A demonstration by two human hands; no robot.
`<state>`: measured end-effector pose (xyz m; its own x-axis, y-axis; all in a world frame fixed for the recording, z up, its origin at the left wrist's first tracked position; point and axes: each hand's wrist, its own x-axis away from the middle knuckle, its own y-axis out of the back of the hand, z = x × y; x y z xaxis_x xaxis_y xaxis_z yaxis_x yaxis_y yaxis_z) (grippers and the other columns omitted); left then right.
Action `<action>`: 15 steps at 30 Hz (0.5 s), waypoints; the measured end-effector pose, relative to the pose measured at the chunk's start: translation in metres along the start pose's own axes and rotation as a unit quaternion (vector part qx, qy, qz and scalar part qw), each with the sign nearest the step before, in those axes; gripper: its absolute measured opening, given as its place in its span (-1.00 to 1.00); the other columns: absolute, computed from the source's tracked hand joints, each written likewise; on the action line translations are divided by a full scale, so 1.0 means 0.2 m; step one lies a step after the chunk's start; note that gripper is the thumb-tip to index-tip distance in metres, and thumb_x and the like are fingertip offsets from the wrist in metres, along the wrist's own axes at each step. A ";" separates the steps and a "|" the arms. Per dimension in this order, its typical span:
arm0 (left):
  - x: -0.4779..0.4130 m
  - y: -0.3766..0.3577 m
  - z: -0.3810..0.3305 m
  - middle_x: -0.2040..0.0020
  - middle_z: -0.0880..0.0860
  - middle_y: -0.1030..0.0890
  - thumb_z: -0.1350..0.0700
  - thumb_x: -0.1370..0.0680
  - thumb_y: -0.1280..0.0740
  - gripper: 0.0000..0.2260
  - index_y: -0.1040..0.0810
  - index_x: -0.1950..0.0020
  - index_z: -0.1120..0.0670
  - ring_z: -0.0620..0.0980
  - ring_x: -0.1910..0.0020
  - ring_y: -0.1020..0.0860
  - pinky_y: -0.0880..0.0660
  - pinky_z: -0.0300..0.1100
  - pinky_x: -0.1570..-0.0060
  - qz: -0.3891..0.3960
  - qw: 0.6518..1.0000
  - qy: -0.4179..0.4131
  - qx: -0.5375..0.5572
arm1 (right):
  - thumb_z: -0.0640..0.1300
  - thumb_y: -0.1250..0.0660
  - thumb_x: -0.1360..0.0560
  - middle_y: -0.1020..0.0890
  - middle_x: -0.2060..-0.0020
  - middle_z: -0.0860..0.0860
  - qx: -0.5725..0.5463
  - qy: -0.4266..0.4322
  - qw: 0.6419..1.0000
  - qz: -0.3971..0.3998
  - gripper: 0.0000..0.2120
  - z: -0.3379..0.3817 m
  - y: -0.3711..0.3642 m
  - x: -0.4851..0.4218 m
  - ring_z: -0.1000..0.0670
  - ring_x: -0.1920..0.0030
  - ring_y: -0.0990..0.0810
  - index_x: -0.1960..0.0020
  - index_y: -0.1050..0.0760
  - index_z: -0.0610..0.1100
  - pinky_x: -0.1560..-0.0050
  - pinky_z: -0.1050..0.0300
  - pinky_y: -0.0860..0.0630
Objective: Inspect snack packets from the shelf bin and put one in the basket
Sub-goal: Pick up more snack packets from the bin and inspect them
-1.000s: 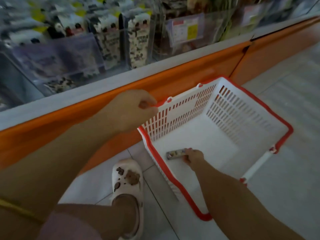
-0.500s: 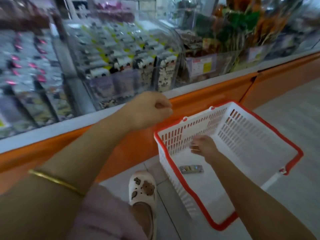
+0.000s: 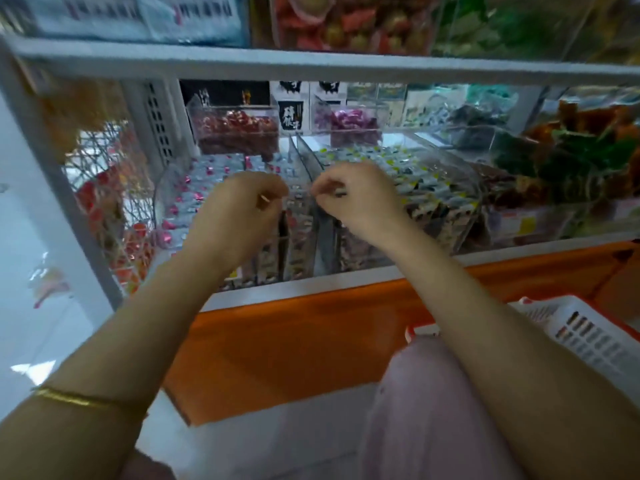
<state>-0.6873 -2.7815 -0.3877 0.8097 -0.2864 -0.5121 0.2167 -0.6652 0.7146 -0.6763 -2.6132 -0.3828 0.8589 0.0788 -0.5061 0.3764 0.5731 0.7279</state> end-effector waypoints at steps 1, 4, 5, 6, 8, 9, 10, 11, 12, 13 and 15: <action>-0.02 0.01 0.03 -0.10 0.07 -0.61 0.20 -0.56 -0.24 -0.78 -0.59 -0.16 0.10 -0.12 0.11 -0.46 -0.36 -0.28 0.12 -0.003 1.000 -0.001 -0.004 | -0.16 -0.33 -0.50 -0.62 0.09 0.06 0.064 0.029 0.997 0.018 -0.88 0.01 -0.01 -0.04 -0.01 -0.06 -0.44 0.01 -0.62 -0.05 0.00 0.11 -0.35; -0.07 0.03 0.07 -0.08 0.07 -0.60 0.23 -0.56 -0.24 -0.78 -0.59 -0.15 0.10 -0.12 0.13 -0.47 -0.34 -0.39 0.26 -0.007 1.000 0.001 0.009 | -0.05 -0.34 -0.49 -0.58 0.11 0.03 0.185 0.085 0.975 0.086 -0.88 0.03 -0.04 -0.14 -0.06 -0.17 -0.35 0.00 -0.62 0.04 0.03 0.07 -0.24; -0.08 0.02 0.08 -0.08 0.06 -0.60 0.23 -0.56 -0.24 -0.78 -0.59 -0.15 0.10 -0.11 0.13 -0.47 -0.33 -0.40 0.27 -0.010 1.000 0.000 0.011 | -0.01 -0.35 -0.48 -0.53 0.14 0.02 0.198 0.087 0.971 0.105 -0.88 0.03 -0.06 -0.15 -0.06 -0.17 -0.34 0.01 -0.61 0.05 0.01 0.07 -0.23; -0.09 0.02 0.10 -0.08 0.06 -0.59 0.23 -0.56 -0.24 -0.78 -0.59 -0.15 0.10 -0.11 0.12 -0.47 -0.32 -0.41 0.26 -0.012 1.000 -0.001 0.012 | 0.03 -0.35 -0.47 -0.50 0.16 0.02 0.208 0.089 0.967 0.114 -0.87 0.03 -0.08 -0.16 -0.06 -0.16 -0.32 0.03 -0.61 0.06 0.00 0.06 -0.21; -0.08 0.00 0.13 -0.09 0.03 -0.57 0.22 -0.56 -0.24 -0.78 -0.59 -0.16 0.09 -0.12 0.09 -0.46 -0.30 -0.44 0.23 -0.015 1.000 -0.003 0.013 | 0.09 -0.35 -0.44 -0.50 0.16 0.04 0.226 0.101 0.962 0.111 -0.87 0.01 -0.10 -0.16 -0.04 -0.12 -0.30 0.09 -0.61 0.07 -0.01 0.05 -0.17; -0.08 0.00 0.14 -0.08 0.02 -0.56 0.22 -0.57 -0.23 -0.77 -0.58 -0.17 0.09 -0.12 0.08 -0.45 -0.29 -0.47 0.23 -0.014 1.000 -0.003 0.011 | 0.11 -0.35 -0.43 -0.52 0.16 0.05 0.231 0.110 0.961 0.107 -0.86 0.00 -0.11 -0.16 -0.02 -0.12 -0.29 0.12 -0.61 0.07 -0.01 0.05 -0.14; -0.08 0.00 0.15 -0.06 0.00 -0.54 0.21 -0.57 -0.23 -0.77 -0.58 -0.17 0.09 -0.13 0.07 -0.44 -0.28 -0.49 0.22 -0.013 1.000 -0.004 0.011 | 0.12 -0.35 -0.42 -0.54 0.14 0.07 0.237 0.118 0.959 0.104 -0.85 -0.01 -0.12 -0.16 -0.02 -0.12 -0.28 0.13 -0.61 0.07 -0.01 0.05 -0.12; -0.08 0.00 0.15 -0.03 -0.02 -0.52 0.21 -0.57 -0.23 -0.77 -0.58 -0.17 0.08 -0.13 0.07 -0.45 -0.29 -0.50 0.21 -0.013 1.000 -0.004 0.014 | 0.13 -0.35 -0.43 -0.56 0.12 0.08 0.242 0.129 0.956 0.101 -0.83 -0.01 -0.12 -0.15 -0.02 -0.14 -0.27 0.12 -0.61 0.06 -0.02 0.04 -0.11; -0.08 0.01 0.15 0.00 -0.04 -0.51 0.21 -0.56 -0.23 -0.78 -0.59 -0.16 0.08 -0.13 0.07 -0.45 -0.30 -0.51 0.21 -0.016 1.000 -0.003 0.019 | 0.12 -0.35 -0.43 -0.56 0.08 0.08 0.248 0.137 0.954 0.100 -0.82 -0.02 -0.13 -0.15 -0.03 -0.16 -0.27 0.09 -0.61 0.04 -0.05 0.02 -0.12; -0.08 0.01 0.15 0.04 -0.06 -0.50 0.21 -0.56 -0.24 -0.78 -0.59 -0.14 0.08 -0.14 0.08 -0.45 -0.31 -0.51 0.21 -0.020 1.000 0.000 0.024 | 0.11 -0.35 -0.44 -0.56 0.05 0.08 0.253 0.140 0.952 0.103 -0.81 -0.02 -0.13 -0.14 -0.03 -0.19 -0.27 0.07 -0.60 0.02 -0.08 0.00 -0.13; -0.08 0.03 0.15 0.13 -0.12 -0.49 0.22 -0.56 -0.25 -0.79 -0.60 -0.13 0.08 -0.19 0.15 -0.45 -0.33 -0.57 0.24 -0.024 0.999 0.004 0.034 | 0.07 -0.36 -0.45 -0.54 0.04 0.08 0.242 0.139 0.954 0.112 -0.84 -0.02 -0.13 -0.13 -0.02 -0.21 -0.27 0.08 -0.57 -0.01 -0.13 0.00 -0.14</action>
<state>-0.7147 -2.8010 -0.3905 0.8038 -0.2479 -0.5409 0.2176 -0.7236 0.6550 -0.7107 -2.6270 -0.3905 0.8365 0.4071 -0.3669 0.3680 0.0787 0.9265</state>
